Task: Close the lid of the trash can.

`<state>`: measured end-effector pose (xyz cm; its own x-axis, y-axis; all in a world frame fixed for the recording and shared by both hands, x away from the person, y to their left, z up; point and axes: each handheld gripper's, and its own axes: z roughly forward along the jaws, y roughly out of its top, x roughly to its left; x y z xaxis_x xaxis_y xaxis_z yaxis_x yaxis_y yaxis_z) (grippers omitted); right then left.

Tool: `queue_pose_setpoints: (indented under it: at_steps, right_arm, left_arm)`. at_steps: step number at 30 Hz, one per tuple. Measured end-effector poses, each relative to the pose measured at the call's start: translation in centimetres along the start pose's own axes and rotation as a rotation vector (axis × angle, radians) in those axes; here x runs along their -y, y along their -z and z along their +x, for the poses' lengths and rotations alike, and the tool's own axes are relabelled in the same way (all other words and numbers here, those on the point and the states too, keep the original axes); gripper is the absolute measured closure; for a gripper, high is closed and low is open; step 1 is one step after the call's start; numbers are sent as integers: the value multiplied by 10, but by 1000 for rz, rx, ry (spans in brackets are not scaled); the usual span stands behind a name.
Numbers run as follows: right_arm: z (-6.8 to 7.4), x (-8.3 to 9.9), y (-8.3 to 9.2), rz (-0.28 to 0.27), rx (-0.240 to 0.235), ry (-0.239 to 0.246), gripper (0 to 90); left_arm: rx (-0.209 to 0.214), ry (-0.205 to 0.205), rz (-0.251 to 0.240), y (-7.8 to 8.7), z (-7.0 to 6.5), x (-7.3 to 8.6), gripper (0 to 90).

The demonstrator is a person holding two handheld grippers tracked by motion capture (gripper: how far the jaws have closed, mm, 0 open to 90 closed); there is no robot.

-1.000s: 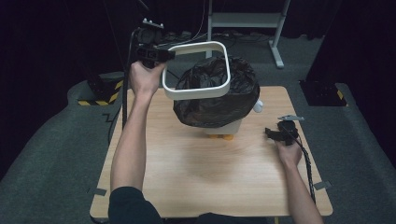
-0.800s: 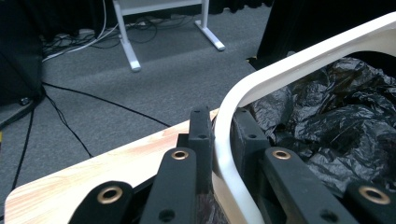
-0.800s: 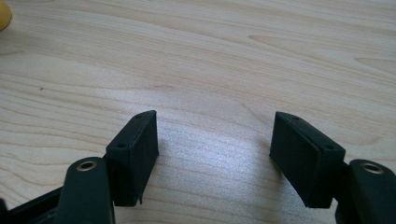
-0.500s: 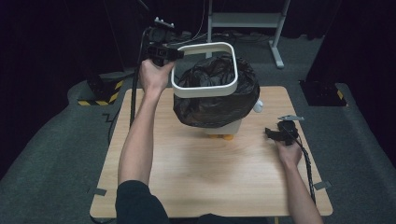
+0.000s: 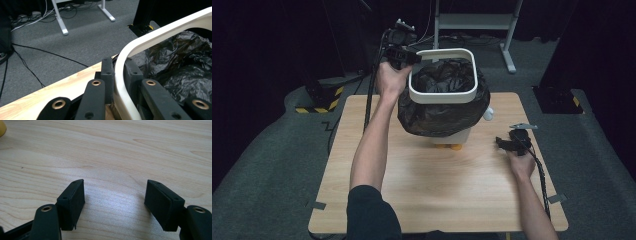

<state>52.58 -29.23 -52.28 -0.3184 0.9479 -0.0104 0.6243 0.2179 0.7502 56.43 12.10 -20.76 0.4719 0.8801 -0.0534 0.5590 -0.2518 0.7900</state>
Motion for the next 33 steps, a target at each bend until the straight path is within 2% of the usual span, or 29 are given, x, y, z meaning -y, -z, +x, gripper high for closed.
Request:
queue_pose_setpoints:
  at_steps: [9,19,27,31,33]
  right_arm:
    - [0,0,0,0,0,1,319]
    - [1,-1,-1,-1,0,3,322]
    - [2,-1,-1,0,-1,1,323]
    - [2,-1,-2,0,1,2,323]
    - [2,-1,-2,0,0,2,323]
  left_arm:
    - [5,-10,17,-17,-10,-3,798]
    - [-3,-14,35,-30,-12,-3,798]
    - [-32,-26,47,-34,-13,-2,802]
    - [-68,-48,54,-34,-13,-2,803]
    - [-64,-44,54,-35,-12,-2,803]
